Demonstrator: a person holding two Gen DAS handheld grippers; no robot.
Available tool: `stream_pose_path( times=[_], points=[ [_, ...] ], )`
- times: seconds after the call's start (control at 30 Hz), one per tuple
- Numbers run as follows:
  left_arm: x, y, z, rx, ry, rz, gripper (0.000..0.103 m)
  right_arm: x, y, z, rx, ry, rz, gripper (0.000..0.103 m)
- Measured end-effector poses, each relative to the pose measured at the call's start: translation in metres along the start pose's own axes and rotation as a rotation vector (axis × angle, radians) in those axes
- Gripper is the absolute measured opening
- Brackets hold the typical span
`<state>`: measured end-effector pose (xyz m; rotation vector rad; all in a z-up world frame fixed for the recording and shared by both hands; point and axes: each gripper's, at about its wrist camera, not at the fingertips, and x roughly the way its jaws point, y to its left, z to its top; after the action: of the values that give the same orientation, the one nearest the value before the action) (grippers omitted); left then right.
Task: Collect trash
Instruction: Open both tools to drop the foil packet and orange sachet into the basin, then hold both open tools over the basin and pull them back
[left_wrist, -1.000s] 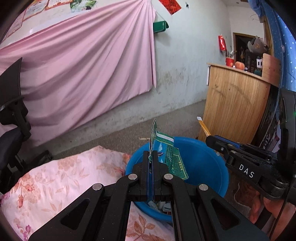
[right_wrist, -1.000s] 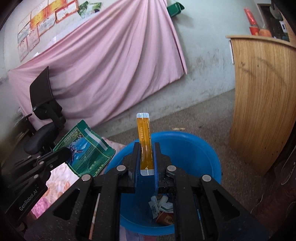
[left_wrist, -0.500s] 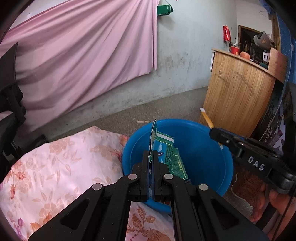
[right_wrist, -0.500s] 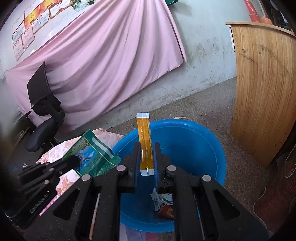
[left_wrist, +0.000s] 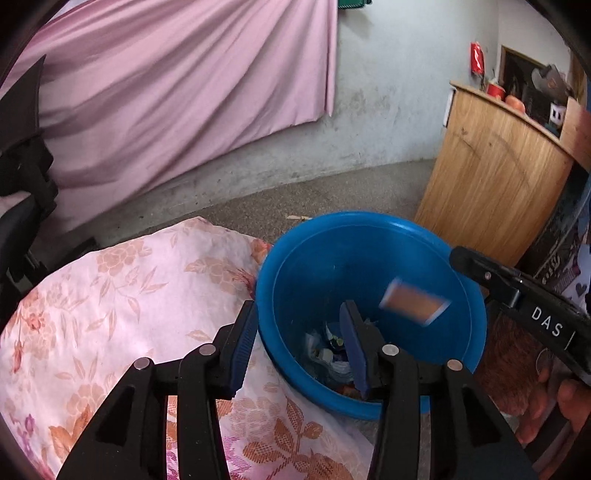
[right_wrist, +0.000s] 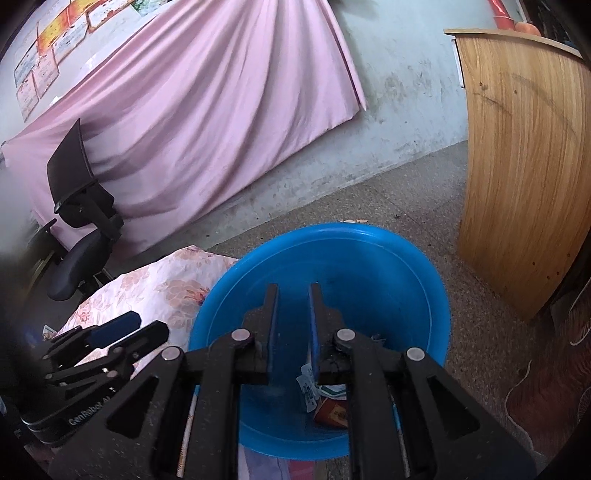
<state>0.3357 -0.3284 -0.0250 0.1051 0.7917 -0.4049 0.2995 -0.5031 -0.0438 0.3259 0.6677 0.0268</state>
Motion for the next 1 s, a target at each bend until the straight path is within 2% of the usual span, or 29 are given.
stream_pose_path(
  times=[0.37, 0.47, 0.53, 0.7, 0.87, 1.0],
  points=[
    [-0.007, 0.007, 0.001, -0.01, -0.01, 0.018, 0.04, -0.001, 0.001, -0.001, -0.001, -0.002, -0.006, 0.048],
    [-0.009, 0.008, 0.001, -0.017, -0.018, 0.023, 0.043, 0.0, -0.001, -0.001, 0.006, 0.0, -0.026, 0.066],
    [-0.012, 0.012, 0.0, -0.027, -0.023, 0.028, 0.045, 0.0, -0.003, -0.001, 0.015, 0.001, -0.052, 0.085],
    [-0.016, 0.02, -0.001, -0.038, -0.022, 0.043, 0.059, -0.004, -0.007, 0.0, 0.037, -0.017, -0.073, 0.103],
    [-0.024, 0.026, -0.005, -0.038, -0.042, 0.105, 0.073, -0.007, -0.007, 0.002, 0.044, -0.034, -0.085, 0.103],
    [-0.027, 0.03, -0.006, -0.044, -0.057, 0.119, 0.077, -0.006, -0.004, 0.003, 0.048, -0.037, -0.079, 0.103]
  ],
)
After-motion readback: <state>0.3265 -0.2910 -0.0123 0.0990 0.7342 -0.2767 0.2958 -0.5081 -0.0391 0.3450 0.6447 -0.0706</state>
